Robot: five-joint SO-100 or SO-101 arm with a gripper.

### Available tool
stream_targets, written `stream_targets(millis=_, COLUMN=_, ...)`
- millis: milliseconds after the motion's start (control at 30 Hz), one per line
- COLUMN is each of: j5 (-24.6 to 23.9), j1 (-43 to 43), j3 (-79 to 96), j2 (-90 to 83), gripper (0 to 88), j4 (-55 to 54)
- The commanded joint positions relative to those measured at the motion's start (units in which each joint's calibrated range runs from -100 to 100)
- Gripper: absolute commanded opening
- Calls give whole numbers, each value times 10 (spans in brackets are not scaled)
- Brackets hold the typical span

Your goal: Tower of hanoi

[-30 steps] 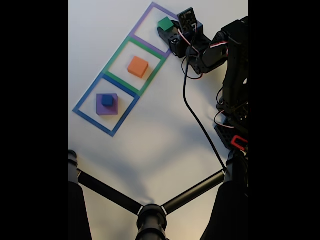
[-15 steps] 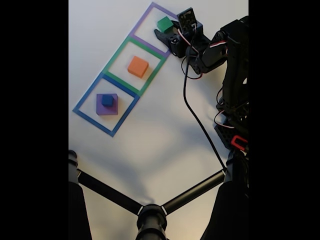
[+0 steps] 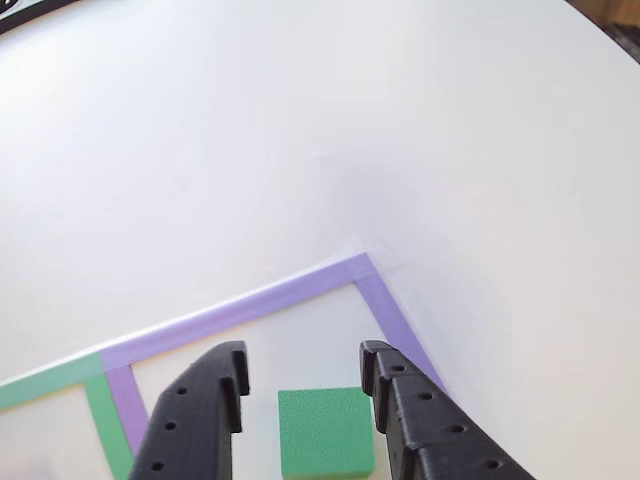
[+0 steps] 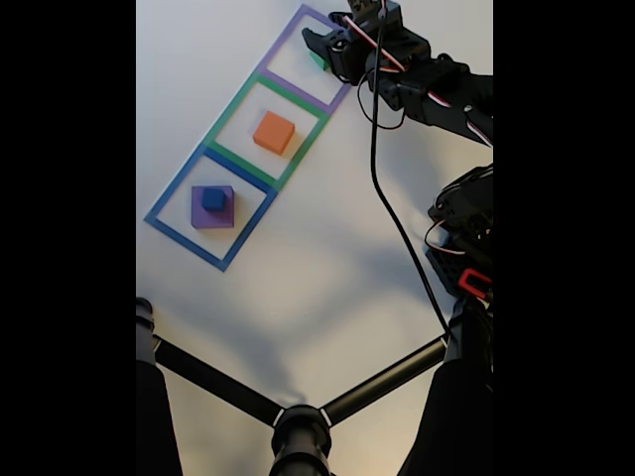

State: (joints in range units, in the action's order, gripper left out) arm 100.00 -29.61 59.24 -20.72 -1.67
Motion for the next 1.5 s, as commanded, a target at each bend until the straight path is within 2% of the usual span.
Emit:
stream_targets(millis=0, j5=0, j1=19, j3=-67, j2=-144, gripper=21, j4=218)
stream_targets(millis=33, j5=0, j1=21, j3=-79, j2=-165, gripper=1, j4=259)
stream_targets(millis=333, j5=0, j1=84, j3=-320, j2=-274, gripper=0, j4=700)
stream_targets(millis=467, j5=0, j1=129, j3=-407, j2=-288, gripper=0, j4=814)
stream_targets(millis=567, j5=0, j1=167, j3=-431, j2=-304, gripper=0, j4=853)
stream_targets(millis=1167, j5=0, j1=350, j3=-421, j2=-354, gripper=3, j4=919)
stream_targets(millis=1300, j5=0, j1=383, j3=-343, j2=-376, gripper=26, j4=855)
stream_targets(millis=1467, j5=0, j1=396, j3=-149, j2=-414, gripper=172, j4=669)
